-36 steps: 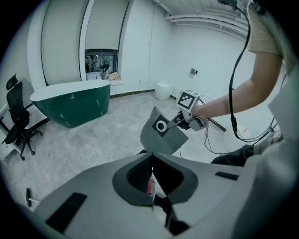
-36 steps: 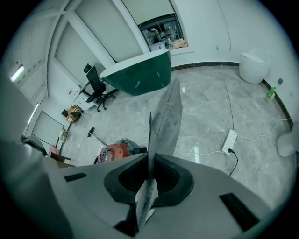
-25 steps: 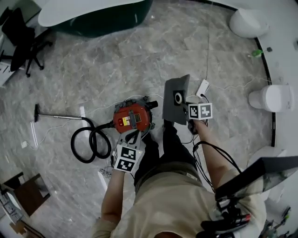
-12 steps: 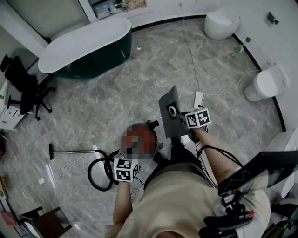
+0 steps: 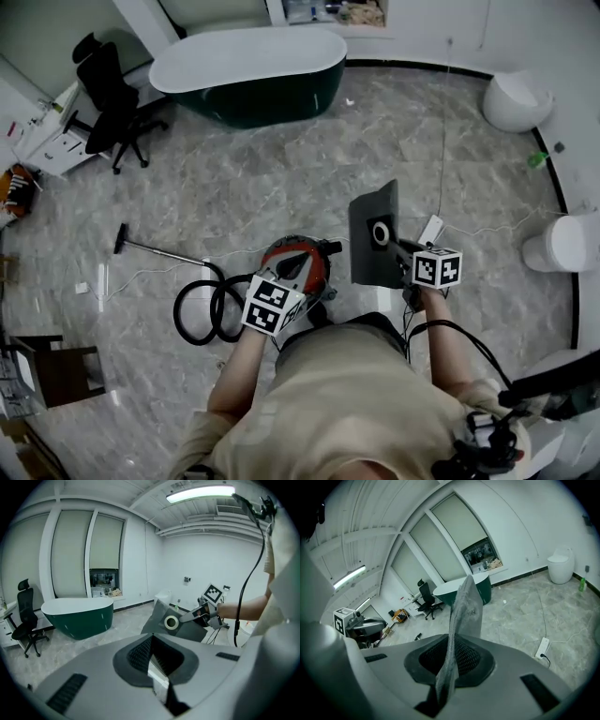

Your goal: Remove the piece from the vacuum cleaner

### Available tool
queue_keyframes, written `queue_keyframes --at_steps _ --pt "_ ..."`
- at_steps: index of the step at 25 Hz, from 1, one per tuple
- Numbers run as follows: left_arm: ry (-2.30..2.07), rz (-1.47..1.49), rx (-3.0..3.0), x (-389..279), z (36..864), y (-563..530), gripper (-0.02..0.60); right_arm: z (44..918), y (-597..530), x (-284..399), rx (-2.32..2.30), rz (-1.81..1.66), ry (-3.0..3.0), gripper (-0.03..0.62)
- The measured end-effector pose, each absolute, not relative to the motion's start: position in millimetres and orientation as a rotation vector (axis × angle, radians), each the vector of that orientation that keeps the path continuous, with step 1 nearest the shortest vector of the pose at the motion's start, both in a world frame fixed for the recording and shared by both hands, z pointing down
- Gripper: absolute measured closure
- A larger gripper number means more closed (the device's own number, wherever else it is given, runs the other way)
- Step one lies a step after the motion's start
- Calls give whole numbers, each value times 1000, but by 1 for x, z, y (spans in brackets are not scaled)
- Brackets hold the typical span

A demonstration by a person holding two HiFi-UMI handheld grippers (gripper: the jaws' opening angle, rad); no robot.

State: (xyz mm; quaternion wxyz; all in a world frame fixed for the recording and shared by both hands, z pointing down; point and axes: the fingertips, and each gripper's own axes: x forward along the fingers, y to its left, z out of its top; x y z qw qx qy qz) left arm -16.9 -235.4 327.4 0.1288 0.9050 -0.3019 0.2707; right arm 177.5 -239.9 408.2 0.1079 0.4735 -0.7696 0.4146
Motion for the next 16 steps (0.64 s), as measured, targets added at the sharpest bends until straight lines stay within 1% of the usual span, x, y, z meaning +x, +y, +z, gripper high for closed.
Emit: queue_keyframes --at_steps 3,8,12,16 --pt "-903 779 2615 -9 327 -226 586 407 -229 181 1360 1211 -2293 568" --pt "-878 791 2619 26 334 -208 586 413 -204 198 1326 1249 -2319 568" --pt "-915 778 2597 58 330 -193 586 419 -184 224 1242 1248 -2315 568" --pt "-983 766 2523 86 339 -153 586 432 -146 265 1148 1254 -2290 568"
